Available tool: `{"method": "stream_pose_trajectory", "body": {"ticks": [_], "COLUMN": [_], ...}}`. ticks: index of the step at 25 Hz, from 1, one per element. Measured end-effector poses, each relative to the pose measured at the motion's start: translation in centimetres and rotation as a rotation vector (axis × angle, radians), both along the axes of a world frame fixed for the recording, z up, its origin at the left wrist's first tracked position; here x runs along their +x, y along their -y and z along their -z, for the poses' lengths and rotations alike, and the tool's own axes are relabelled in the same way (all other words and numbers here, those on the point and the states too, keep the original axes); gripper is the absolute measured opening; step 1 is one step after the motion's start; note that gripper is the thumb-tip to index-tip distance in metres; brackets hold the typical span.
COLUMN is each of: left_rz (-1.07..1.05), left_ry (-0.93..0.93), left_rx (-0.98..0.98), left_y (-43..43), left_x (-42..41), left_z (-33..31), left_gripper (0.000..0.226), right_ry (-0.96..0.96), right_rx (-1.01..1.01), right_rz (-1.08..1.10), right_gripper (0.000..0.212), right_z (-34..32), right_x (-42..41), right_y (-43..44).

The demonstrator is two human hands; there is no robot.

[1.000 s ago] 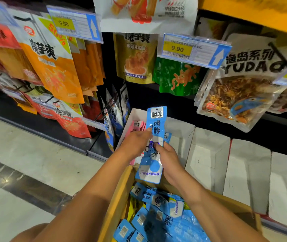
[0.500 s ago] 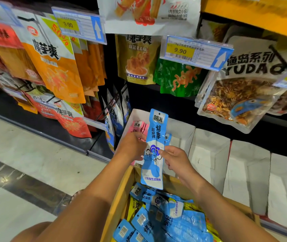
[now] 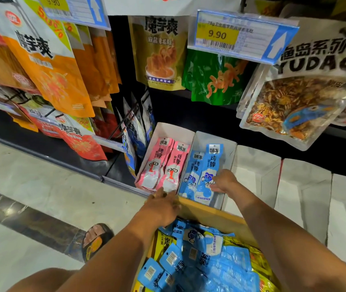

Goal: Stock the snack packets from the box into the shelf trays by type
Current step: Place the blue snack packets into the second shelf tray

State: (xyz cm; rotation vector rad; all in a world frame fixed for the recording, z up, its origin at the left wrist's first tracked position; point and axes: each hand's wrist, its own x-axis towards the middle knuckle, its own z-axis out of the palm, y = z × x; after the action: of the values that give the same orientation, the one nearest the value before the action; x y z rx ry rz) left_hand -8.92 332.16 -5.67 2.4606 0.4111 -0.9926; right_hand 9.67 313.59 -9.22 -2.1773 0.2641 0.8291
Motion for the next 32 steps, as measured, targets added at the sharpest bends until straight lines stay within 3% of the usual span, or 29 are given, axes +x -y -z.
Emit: {"method": "stream_pose_trajectory", "body": {"ticks": [4, 8, 11, 16, 21, 25, 32], "left_rz": [-0.045, -0.035, -0.034, -0.027, -0.019, -0.003, -0.025], "left_ry": [-0.089, -0.111, -0.115, -0.124, -0.13, -0.132, -0.071], "left_rx": [0.003, 0.029, 0.018, 0.027, 0.042, 0.063, 0.039], "left_y": [0.8, 1.3, 1.3, 1.3, 1.5, 1.4, 1.1], "left_x": [0.4, 0.6, 0.3, 0.4, 0.6, 0.7, 0.1], "left_z": [-1.8, -3.1, -3.1, -2.9, -2.7, -2.4, -2.3], "left_gripper": [0.069, 0.073, 0.074, 0.075, 0.076, 0.076, 0.072], "right_ry": [0.175, 0.193, 0.304, 0.307, 0.279, 0.256, 0.353], "right_rx": [-0.374, -0.464, -0.617, -0.929, -1.08, -1.066, -0.855], "right_rz": [-0.503, -0.899, -1.065, -1.15, -1.134, -1.141, -1.083], "right_gripper": [0.052, 0.062, 0.065, 0.076, 0.084, 0.078, 0.064], "right_z": [2.6, 4.4, 5.0, 5.4, 4.7, 4.1, 2.2], "right_x": [-1.0, -2.8, -2.8, -2.8, -2.8, -2.9, -3.0], "right_y": [-0.3, -0.1, -0.6, -0.4, -0.9, -1.0, 0.5]}}
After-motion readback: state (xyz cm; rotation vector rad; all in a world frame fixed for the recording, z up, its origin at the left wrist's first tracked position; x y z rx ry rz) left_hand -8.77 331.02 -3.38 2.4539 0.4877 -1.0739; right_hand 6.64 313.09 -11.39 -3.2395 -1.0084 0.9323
